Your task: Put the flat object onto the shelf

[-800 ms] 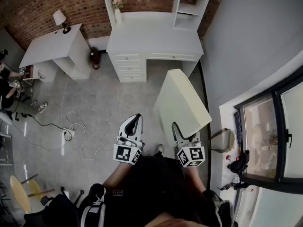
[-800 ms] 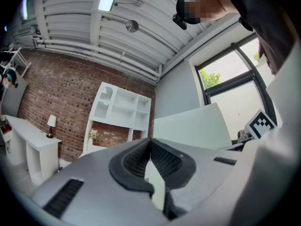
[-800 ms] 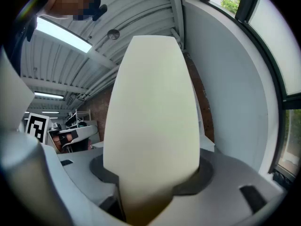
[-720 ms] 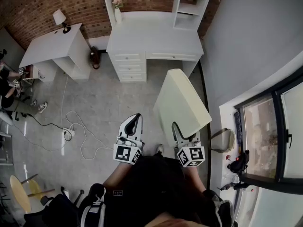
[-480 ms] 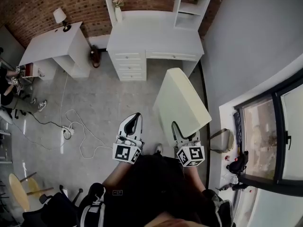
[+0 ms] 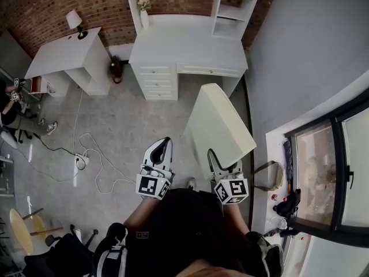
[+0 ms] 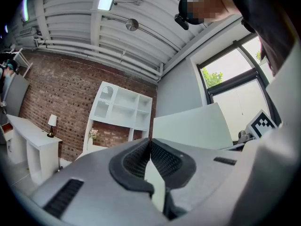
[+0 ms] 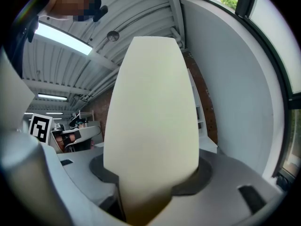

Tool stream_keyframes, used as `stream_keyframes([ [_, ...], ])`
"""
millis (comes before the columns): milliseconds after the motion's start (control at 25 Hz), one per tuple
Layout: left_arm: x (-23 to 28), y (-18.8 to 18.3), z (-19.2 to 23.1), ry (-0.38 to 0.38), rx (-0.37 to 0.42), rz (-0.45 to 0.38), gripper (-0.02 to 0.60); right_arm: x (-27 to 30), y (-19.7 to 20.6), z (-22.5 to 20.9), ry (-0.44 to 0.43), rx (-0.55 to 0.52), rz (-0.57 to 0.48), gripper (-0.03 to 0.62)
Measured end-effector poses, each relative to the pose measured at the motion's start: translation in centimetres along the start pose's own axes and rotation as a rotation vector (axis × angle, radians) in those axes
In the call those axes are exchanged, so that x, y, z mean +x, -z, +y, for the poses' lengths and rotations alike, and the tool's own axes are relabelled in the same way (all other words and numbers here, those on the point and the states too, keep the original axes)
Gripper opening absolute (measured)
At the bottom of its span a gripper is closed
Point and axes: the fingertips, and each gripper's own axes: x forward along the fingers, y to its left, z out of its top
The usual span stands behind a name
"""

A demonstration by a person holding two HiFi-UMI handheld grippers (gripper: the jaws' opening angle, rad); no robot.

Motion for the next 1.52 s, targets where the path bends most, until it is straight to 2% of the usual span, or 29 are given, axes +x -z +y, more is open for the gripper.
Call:
stream_keyframes([
  [400,2.8,1.2,-2.2,-0.040,0.019,0.034,0.011,2.0,0.4,-4.6,-0.061,-0.005,0.020,0.287],
  [680,5.1,2.3,0.9,-0.081,0.006,0.057,0.011,5.7,0.4,-5.7,-0.060,0.003,0.036,0.287],
  [960,10.6,3.1,8.3,-0.071,-0.014,0.034,0.011,14.2,0.3,-5.5,-0.037,-0.020,0.040,0.287],
  [1240,16.8,0.9,19.1,-0.044,-0.016,0.003,0.011,26.1,-2.1,-3.3,-0.010,-0.025,0.012,0.287],
  [1400,20.1,0.0,23.8,-0.015,-0.010,-0.006,0.011,30.9,-3.8,-1.9,0.014,-0.041,-0.016,0.287],
  [1520,22.5,0.1,27.3,-0.026,-0.021,-0.008,0.011,34.9,-3.9,-1.7,0.016,-0.037,0.000,0.287],
])
